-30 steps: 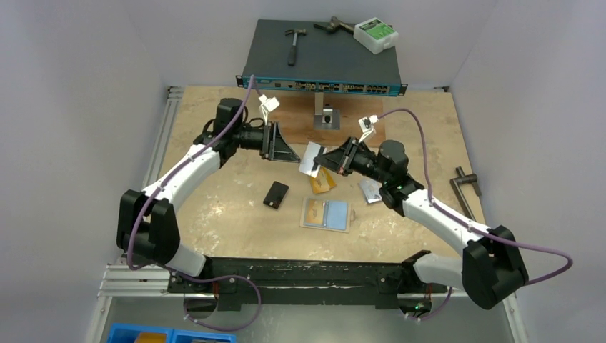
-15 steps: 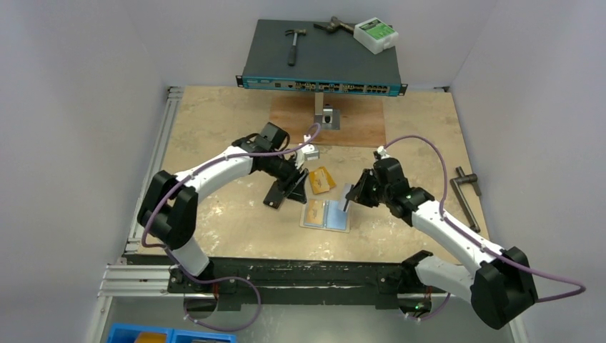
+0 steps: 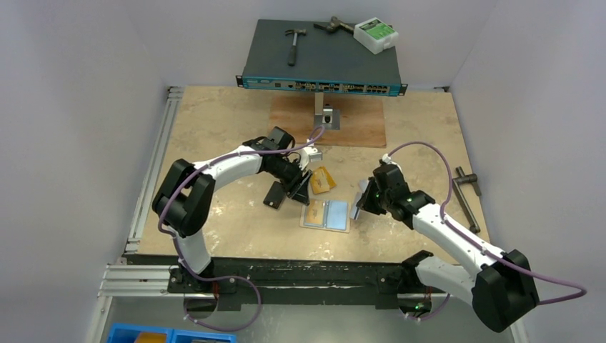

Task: Put the credit cards into the card holder
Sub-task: Insert the credit card into the card holder.

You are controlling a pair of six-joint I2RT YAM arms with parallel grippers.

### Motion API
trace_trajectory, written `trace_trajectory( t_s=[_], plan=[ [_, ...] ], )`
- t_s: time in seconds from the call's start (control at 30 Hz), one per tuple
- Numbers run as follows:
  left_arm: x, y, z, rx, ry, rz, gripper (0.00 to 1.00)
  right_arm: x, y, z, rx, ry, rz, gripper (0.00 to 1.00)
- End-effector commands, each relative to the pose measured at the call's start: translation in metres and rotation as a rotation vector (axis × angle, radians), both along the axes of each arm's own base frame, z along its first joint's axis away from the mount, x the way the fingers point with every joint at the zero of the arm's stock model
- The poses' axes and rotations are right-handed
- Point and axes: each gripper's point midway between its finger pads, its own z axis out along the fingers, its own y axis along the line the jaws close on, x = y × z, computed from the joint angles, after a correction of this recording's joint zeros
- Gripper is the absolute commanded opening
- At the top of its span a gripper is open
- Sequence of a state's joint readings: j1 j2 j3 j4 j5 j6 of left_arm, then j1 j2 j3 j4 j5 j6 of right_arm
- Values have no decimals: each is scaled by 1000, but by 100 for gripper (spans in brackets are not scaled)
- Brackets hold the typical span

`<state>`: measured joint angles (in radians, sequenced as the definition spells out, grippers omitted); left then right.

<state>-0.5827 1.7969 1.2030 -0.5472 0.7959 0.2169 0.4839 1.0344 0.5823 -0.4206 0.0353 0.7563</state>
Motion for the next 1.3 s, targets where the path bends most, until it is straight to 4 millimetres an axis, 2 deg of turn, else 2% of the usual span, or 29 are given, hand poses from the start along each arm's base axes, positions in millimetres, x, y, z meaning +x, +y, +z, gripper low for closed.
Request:
trace_trajectory(
  t_s=[0.0,0.27,1.0,1.13,1.27],
  plan=[
    [9,-13,10,-39,31,51,48,2,-1,-3,-14,-9,10,0],
    [4,-14,1,-20,128,115,48,5,7,-5,12,-12,39,0],
    [8,-7,-9,33,102,146,47,4,16,-7,60,-24,65,0],
    [8,-6,-9,35,101,146,46,4,17,-4,71,-30,70,0],
    [9,-6,-8,35,97,148,46,6,21,9,98,-62,77,0]
  ],
)
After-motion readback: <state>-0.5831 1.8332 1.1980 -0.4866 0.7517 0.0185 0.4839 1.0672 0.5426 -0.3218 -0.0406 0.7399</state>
